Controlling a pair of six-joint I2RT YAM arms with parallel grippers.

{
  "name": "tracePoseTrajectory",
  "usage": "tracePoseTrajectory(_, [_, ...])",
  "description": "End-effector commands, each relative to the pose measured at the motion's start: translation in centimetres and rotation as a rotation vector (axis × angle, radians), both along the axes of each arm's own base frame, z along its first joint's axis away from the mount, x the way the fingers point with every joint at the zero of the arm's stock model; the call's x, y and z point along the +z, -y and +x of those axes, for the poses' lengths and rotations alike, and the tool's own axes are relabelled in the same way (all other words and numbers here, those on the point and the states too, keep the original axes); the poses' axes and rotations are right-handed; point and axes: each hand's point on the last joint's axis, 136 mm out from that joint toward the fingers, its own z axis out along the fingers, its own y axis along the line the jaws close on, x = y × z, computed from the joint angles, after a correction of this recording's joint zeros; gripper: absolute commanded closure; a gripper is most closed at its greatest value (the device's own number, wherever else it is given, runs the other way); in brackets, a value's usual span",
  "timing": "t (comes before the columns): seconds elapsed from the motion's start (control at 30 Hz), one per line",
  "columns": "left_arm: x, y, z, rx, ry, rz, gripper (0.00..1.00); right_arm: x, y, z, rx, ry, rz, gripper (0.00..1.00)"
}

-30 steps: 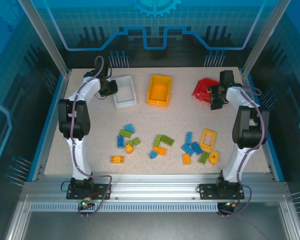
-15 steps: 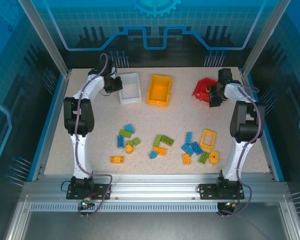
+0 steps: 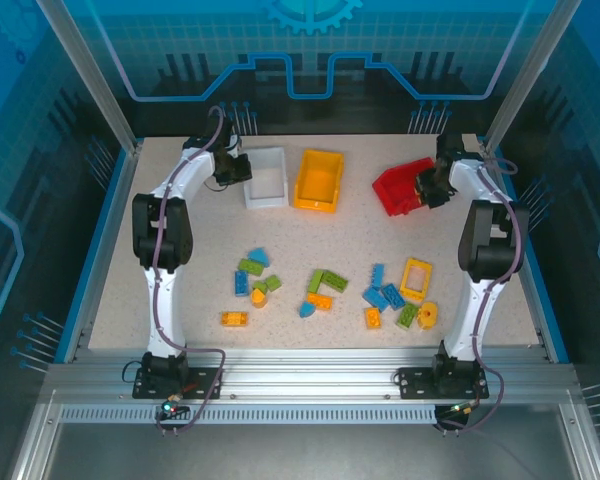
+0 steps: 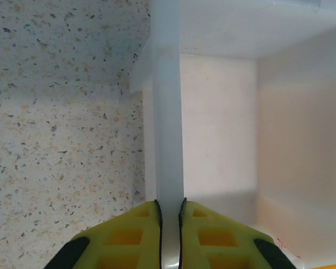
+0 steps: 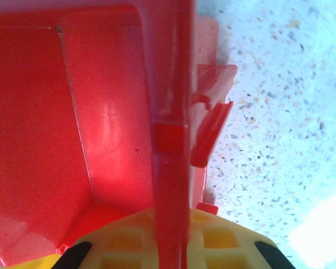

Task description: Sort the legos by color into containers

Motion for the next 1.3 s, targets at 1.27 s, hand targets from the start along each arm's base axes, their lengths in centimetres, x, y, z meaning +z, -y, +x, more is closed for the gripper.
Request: tracePoseTrajectory(1.27, [-0.9,1.8,-4.8,-0.026,-0.071,-0.005,0.73,-0.7,-7.8,1.3,1.137,-0.073,-0.262,0.71])
